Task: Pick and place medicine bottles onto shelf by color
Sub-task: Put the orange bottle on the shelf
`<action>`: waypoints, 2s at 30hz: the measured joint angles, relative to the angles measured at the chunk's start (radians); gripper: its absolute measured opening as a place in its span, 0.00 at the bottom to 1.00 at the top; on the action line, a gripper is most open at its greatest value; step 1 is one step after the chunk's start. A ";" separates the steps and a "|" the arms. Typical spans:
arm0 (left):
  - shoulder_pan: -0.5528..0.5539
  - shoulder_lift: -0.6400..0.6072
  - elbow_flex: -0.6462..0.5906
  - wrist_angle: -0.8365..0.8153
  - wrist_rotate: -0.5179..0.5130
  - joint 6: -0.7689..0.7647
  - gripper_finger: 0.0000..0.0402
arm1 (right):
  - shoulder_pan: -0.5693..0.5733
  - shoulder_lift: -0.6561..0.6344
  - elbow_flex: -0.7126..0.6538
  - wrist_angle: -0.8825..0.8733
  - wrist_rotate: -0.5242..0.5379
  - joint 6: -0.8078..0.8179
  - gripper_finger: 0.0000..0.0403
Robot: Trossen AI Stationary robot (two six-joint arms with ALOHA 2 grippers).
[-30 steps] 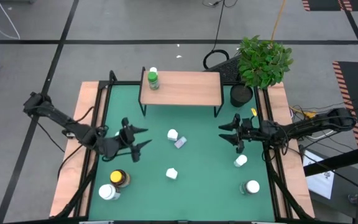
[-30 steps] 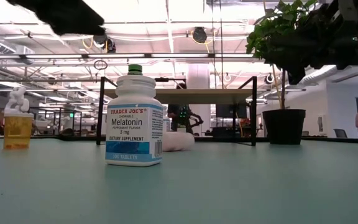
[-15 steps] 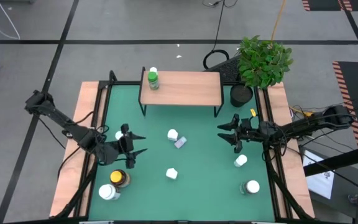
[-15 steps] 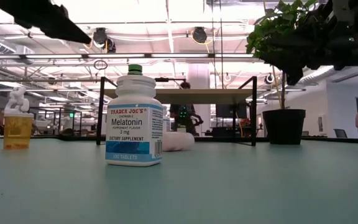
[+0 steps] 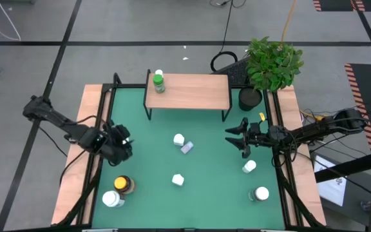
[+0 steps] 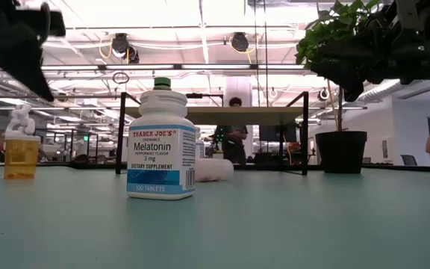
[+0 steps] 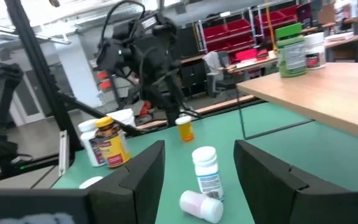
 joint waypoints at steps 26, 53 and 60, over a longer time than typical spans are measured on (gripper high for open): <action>0.282 0.001 -0.094 0.067 0.248 -0.061 0.85 | 0.000 0.000 0.000 -0.001 0.000 0.049 0.46; 0.372 0.121 -0.096 0.040 0.381 -0.041 0.69 | 0.000 0.000 0.000 -0.001 -0.004 0.053 0.46; 0.372 0.128 -0.096 0.040 0.395 -0.028 0.58 | 0.000 0.000 0.000 -0.001 -0.003 0.053 0.46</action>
